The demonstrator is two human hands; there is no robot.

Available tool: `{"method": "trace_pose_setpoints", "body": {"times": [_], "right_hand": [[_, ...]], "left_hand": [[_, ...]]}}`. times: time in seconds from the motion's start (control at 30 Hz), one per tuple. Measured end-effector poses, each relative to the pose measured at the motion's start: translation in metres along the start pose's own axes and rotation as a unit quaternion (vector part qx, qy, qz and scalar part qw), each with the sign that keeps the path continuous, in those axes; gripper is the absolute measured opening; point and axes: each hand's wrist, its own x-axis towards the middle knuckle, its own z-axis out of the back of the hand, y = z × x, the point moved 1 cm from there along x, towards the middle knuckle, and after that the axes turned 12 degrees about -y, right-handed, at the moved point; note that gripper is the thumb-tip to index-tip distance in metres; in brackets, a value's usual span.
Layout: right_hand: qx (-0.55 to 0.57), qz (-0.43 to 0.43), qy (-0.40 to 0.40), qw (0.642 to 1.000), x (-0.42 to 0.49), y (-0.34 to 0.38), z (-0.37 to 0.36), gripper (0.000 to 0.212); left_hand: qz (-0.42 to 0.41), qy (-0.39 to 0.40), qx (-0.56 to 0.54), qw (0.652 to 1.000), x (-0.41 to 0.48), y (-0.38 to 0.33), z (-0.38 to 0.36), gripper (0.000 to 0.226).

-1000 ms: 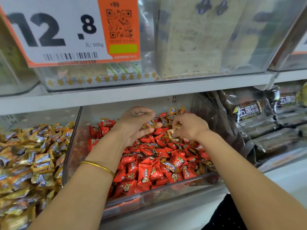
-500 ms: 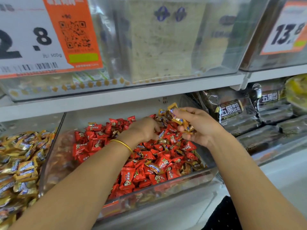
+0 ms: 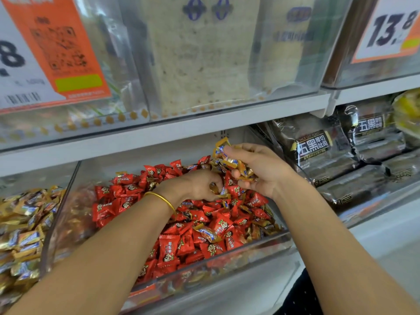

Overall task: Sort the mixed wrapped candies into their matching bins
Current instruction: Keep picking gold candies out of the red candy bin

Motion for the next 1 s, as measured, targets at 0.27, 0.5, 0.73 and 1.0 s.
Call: {"method": "trace_pose_setpoints", "body": {"times": [0.27, 0.5, 0.73, 1.0], "right_hand": [[0.013, 0.002, 0.005, 1.000, -0.001, 0.001, -0.001, 0.018], [-0.002, -0.002, 0.001, 1.000, -0.003, -0.001, -0.002, 0.022], [-0.033, -0.001, -0.017, 0.999, -0.007, -0.003, -0.006, 0.023], [-0.068, -0.045, -0.015, 0.997, -0.004, -0.011, -0.013, 0.026]], "left_hand": [[0.059, -0.119, -0.170, 0.976, -0.010, 0.009, 0.010, 0.020], [0.160, -0.171, -0.318, 0.919, -0.030, 0.016, 0.033, 0.018], [0.273, -0.162, -0.482, 0.817, -0.046, 0.022, 0.043, 0.025], [0.300, -0.160, -0.536, 0.772, -0.064, 0.019, 0.044, 0.024]]}}
